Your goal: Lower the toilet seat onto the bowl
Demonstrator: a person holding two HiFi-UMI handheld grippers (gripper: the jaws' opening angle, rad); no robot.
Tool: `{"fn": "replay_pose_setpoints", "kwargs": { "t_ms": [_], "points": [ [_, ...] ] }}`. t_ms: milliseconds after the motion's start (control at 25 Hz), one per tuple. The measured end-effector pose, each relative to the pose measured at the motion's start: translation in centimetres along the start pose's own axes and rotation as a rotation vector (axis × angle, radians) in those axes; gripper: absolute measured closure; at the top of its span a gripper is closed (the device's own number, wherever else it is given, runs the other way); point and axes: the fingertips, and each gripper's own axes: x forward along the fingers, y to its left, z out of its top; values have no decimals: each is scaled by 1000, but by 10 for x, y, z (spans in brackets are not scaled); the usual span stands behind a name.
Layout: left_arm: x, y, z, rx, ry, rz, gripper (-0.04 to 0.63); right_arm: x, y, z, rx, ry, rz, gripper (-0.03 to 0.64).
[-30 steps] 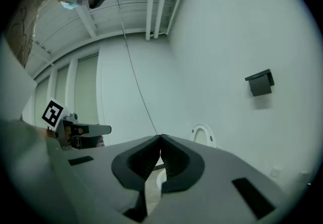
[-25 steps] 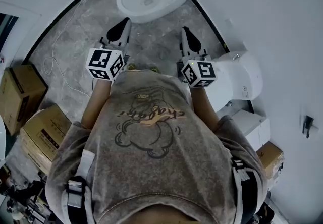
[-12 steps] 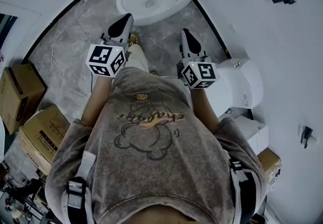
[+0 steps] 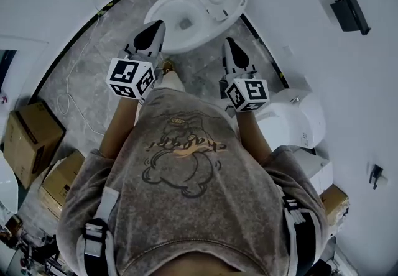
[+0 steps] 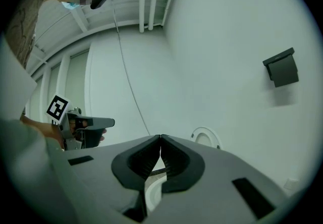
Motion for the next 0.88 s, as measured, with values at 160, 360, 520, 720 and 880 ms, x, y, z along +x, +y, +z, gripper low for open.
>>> {"fn": "replay_pose_setpoints", "kwargs": {
  "t_ms": [160,360,520,720,880],
  "points": [
    [35,37,17,8,19,-42,586,48,-9,22,-4,-18,-40,591],
    [71,67,26,-2,41,-88,586,86,-20,36,5,-32,-89,591],
    [97,78,36,-1,43,-127,586,105,-31,40,9,-29,-122,591],
    [127,76,42,1,52,-154,586,115,-54,45,13,-26,-144,591],
    [148,72,48,-8,48,-157,586,125,-73,50,13,-21,-140,589]
  ]
}}
